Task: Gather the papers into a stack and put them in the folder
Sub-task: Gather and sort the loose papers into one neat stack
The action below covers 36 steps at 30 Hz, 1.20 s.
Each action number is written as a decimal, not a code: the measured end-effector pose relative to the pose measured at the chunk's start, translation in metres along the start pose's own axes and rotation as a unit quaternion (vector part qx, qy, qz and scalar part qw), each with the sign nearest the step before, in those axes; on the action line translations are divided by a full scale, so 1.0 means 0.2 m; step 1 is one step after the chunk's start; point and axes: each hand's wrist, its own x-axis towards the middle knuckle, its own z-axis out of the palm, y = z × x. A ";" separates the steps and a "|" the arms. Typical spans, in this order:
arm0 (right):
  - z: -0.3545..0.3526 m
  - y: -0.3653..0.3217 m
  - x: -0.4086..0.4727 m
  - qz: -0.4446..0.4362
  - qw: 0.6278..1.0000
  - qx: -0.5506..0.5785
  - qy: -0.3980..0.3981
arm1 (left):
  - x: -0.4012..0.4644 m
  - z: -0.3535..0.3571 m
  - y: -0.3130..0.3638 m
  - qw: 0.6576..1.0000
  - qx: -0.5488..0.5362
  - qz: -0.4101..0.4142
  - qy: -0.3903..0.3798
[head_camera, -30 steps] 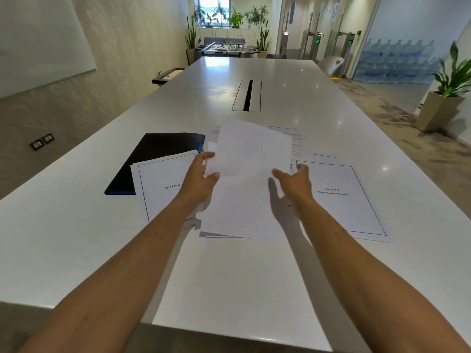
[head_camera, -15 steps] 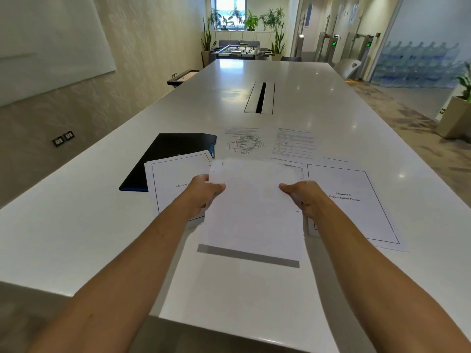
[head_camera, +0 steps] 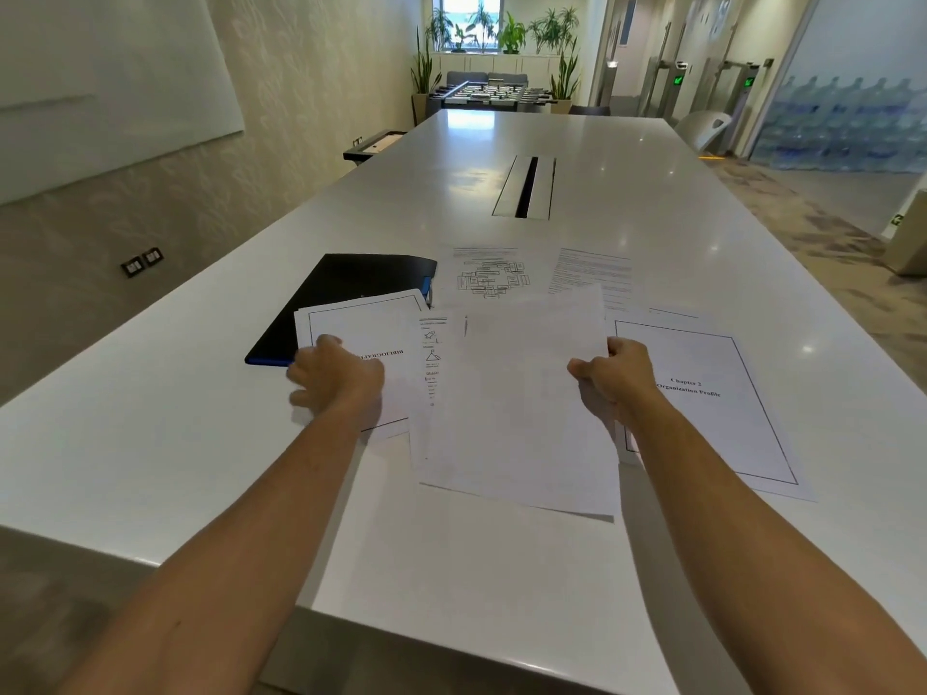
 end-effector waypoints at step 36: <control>-0.22 0.10 -0.02 0.028 0.964 0.261 -0.025 | -0.20 -0.27 0.53 0.807 -0.487 0.132 -0.307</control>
